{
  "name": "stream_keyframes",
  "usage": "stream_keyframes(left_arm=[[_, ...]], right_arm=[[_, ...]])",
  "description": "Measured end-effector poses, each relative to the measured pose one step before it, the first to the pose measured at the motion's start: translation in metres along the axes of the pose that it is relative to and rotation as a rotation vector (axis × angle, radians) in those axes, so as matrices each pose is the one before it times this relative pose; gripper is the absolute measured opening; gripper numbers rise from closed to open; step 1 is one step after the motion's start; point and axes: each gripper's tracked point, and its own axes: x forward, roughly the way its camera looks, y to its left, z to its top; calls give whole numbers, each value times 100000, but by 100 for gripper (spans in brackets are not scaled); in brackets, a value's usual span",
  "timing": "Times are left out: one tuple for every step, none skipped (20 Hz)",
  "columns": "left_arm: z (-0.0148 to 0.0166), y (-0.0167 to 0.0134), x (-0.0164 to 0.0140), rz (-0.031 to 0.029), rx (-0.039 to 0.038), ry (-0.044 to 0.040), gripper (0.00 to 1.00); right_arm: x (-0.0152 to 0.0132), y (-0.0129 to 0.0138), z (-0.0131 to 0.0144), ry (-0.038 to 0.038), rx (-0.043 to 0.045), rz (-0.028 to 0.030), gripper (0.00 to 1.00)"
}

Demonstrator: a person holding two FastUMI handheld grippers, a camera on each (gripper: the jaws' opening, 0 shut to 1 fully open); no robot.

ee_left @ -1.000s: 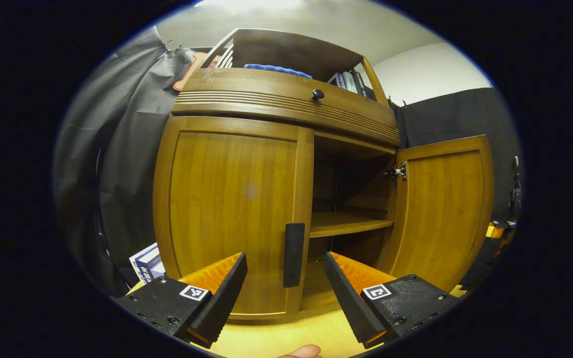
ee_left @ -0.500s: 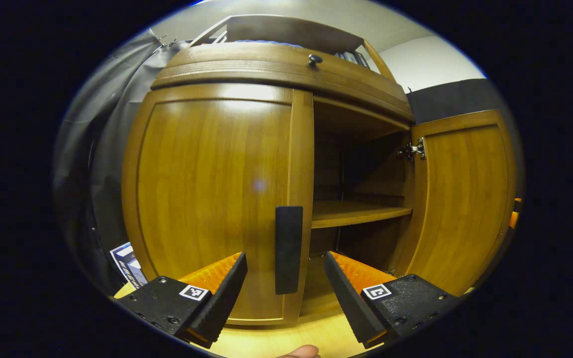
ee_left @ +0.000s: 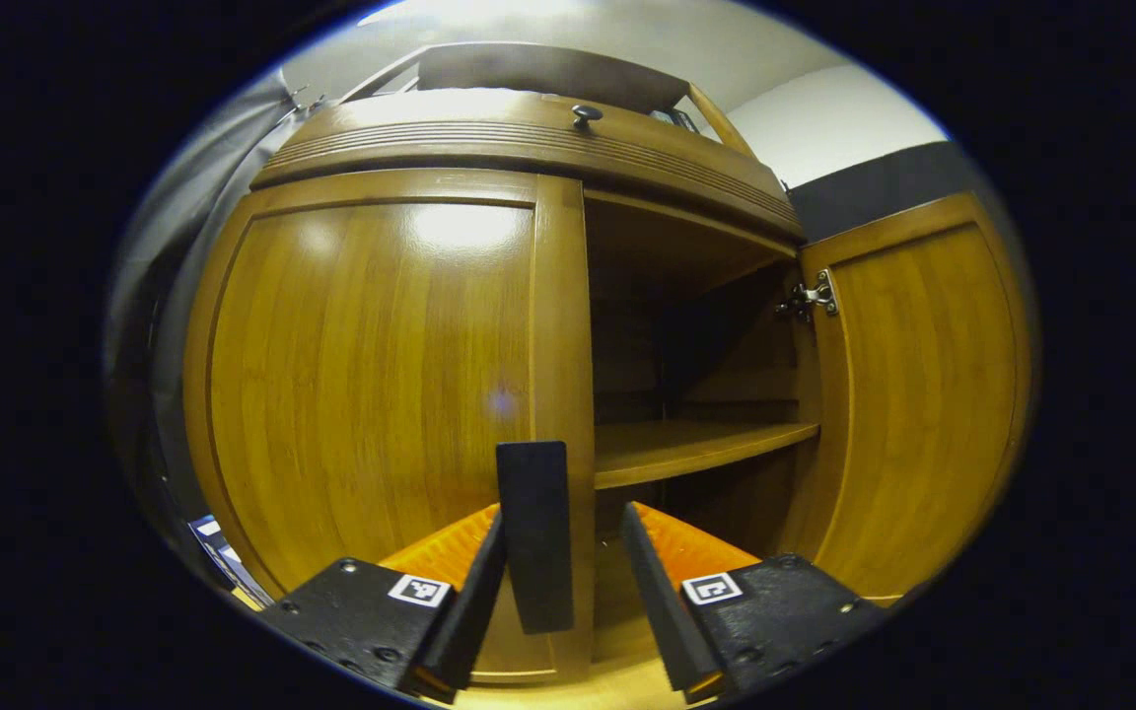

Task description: Open the right door of the double-door shoe cabinet with the right hand, and open the left door with the left hand.

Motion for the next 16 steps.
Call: stream_keyframes(left_arm=[[-354,665,76,1822,24,1435,56],[-235,-54,201,-1542,-2601,530,48],[530,-312,-247,-1366,-1271,-1713,41],[-135,50,62,-886,1221,1819,33],[-15,130,-277,-741,1343,331,31],[-41,-73,5,-721,-86,-988,31],[-62,-155,-322,-522,173,770,31],[120,-25,-175,-440,94,17,31],[179,-42,-151,-309,14,-71,31],[24,-21,-194,-356,402,222,31],[48,-27,-397,-1063,922,489,30],[421,-201,-467,-1562,-603,-1916,31],[81,-143,-587,-1019,-691,406,30],[-569,-99,-1490,-795,-386,1601,30],[16,-101,-1127,-709,-547,273,30],[165,-1,-538,-396,-256,385,31]], right_arm=[[-290,258,329,-1059,1678,91,95],[-162,259,638,-1639,704,-317,96],[-4,-33,506,-1381,-162,-826,96],[9,93,534,-778,-940,-656,98],[-95,185,347,-359,-968,-352,96],[-85,240,382,51,-775,156,96],[-315,227,353,-70,-354,667,94],[-194,215,200,10,551,278,94],[-31,294,119,76,1029,647,94],[-122,415,78,150,1251,806,94],[-86,436,-113,471,959,761,95],[-34,435,-79,728,745,802,98],[-314,472,-127,405,96,1203,96],[-72,478,74,174,-211,867,96],[35,343,-66,313,-465,447,96],[122,471,128,116,-439,795,96]])
